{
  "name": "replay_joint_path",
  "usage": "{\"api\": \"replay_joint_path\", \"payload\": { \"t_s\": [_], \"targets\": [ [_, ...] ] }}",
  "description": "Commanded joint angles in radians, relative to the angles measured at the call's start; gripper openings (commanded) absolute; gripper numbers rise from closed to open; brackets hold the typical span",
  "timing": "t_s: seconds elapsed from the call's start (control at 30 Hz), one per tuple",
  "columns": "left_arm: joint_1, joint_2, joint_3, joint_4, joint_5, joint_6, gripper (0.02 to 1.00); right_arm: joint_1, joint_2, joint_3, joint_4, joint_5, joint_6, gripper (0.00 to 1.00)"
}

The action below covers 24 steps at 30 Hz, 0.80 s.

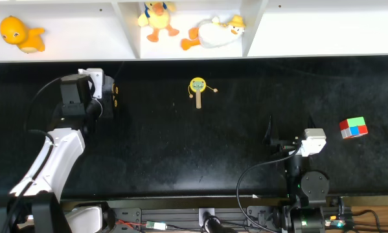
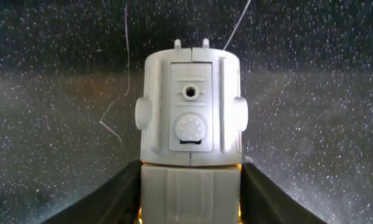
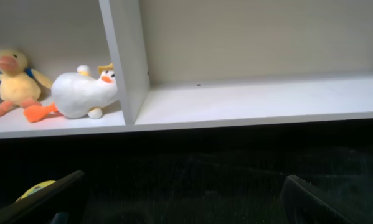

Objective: Store Toys

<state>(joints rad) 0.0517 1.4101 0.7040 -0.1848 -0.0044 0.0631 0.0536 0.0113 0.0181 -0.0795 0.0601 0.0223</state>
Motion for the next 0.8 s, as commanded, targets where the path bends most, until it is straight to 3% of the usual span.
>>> {"api": "replay_joint_path", "payload": {
  "t_s": [0.03,0.17,0.8],
  "targets": [
    [-0.008,0.007,0.023,0.007,-0.009,0.016,0.375,-0.002,-0.007,-0.013,0.006,0.011,0.0,0.996],
    [-0.008,0.006,0.023,0.016,-0.009,0.016,0.305,-0.002,-0.007,-0.013,0.006,0.011,0.0,0.996],
    [-0.008,-0.267,0.023,-0.099,-0.01,0.016,0.259,-0.002,-0.007,-0.013,0.006,0.011,0.0,0.996]
  ]
}}
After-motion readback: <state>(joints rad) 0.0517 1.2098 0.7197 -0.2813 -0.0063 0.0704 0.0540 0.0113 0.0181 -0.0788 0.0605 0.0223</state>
